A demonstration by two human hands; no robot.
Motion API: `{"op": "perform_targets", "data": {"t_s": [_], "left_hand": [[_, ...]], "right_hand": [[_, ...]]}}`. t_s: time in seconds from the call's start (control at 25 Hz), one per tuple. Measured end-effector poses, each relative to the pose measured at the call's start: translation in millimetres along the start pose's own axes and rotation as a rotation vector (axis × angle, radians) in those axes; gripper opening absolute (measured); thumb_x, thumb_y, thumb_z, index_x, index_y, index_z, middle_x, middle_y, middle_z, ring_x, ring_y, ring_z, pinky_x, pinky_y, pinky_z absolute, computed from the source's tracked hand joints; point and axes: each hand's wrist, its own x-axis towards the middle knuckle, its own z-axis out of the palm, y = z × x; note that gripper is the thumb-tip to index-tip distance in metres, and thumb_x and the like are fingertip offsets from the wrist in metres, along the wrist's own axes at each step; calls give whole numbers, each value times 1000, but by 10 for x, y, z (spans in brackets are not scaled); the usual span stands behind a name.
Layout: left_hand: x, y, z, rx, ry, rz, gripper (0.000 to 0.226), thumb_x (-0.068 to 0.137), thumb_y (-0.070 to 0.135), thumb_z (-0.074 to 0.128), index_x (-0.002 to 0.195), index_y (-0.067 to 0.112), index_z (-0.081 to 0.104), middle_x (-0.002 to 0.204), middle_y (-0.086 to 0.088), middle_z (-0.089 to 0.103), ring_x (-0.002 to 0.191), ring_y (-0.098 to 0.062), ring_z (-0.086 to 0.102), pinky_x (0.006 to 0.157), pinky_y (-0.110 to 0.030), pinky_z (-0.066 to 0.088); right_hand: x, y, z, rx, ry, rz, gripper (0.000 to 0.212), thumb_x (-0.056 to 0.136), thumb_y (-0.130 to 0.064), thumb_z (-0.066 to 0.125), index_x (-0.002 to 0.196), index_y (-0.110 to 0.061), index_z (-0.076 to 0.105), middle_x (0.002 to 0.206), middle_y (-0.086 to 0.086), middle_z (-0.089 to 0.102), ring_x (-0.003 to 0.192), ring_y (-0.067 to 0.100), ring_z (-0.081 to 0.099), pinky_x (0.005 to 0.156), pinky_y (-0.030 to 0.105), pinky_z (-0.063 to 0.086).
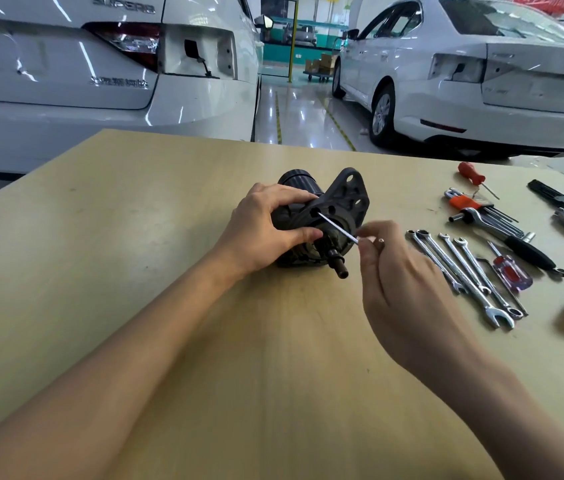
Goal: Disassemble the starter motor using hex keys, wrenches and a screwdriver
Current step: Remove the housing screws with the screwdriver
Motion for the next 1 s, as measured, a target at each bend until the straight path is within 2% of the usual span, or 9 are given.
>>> {"op": "perform_targets", "data": {"t_s": [0.08, 0.2, 0.36, 0.44, 0.56, 0.64, 0.8, 0.92, 1.0], "left_hand": [[-21, 22, 10, 1, 21, -16, 51, 66, 25, 86, 113, 29, 68, 95, 32, 50, 112, -5, 48, 99, -20, 38], [-27, 35, 20, 6, 28, -13, 50, 65, 26, 86, 112, 29, 69, 94, 33, 50, 111, -5, 48, 101, -25, 40], [-33, 50, 21, 0, 29, -26, 50, 65, 26, 87, 112, 29, 69, 94, 34, 48, 112, -6, 50, 103, -30, 41], [-40, 62, 19, 2, 25, -28, 50, 66, 27, 86, 112, 31, 68, 93, 34, 48, 112, -6, 50, 103, -33, 41], [-49, 84, 10, 3, 24, -30, 49, 67, 27, 86, 113, 28, 68, 93, 35, 47, 113, -10, 51, 103, -39, 41], [-45, 92, 16, 7, 34, -38, 50, 67, 28, 85, 114, 26, 69, 93, 34, 47, 114, -12, 52, 104, -43, 41], [-31, 97, 25, 20, 26, -49, 50, 68, 29, 85, 115, 26, 68, 98, 34, 48, 119, -11, 47, 105, -45, 38], [-28, 85, 32, 0, 36, -71, 50, 68, 26, 85, 115, 25, 69, 100, 30, 52, 119, -9, 46, 106, -44, 37], [-31, 87, 28, 4, 40, -76, 51, 68, 26, 85, 116, 24, 68, 102, 26, 54, 120, -10, 46, 106, -43, 37]], "right_hand": [[21, 16, 40, 73, 37, -4, 24, 97, -30, 26, 105, -22, 47, 67, -9, 52, 66, 8, 50, 57, 24, 34], [35, 44, 77, 155, 62, 22, 18, 99, -23, 32, 103, -25, 50, 67, -8, 57, 70, 10, 51, 61, 21, 37], [169, 26, 117, 194, 36, 92, 12, 98, -25, 39, 97, -23, 51, 58, -6, 53, 56, 11, 48, 54, 31, 36], [295, 22, 118, 176, 50, 136, 11, 96, -24, 45, 94, -23, 56, 58, -6, 55, 52, 10, 45, 51, 29, 32], [394, -6, 106, 75, 18, 133, 20, 94, -30, 51, 89, -18, 66, 68, -1, 64, 65, 21, 53, 59, 34, 39], [402, -16, 96, 33, 2, 84, 28, 95, -27, 52, 80, -10, 69, 60, 6, 61, 64, 28, 53, 60, 38, 42], [421, -55, 65, -116, -48, 7, 33, 95, -23, 49, 71, -4, 62, 53, 6, 48, 55, 28, 40, 56, 37, 34], [450, -104, 45, -246, -113, -45, 30, 95, -19, 47, 67, -10, 46, 51, 1, 34, 51, 30, 34, 49, 34, 23], [432, -128, 35, -412, -164, -93, 23, 94, -14, 46, 72, -14, 38, 52, 0, 29, 45, 24, 27, 44, 31, 15]]}}
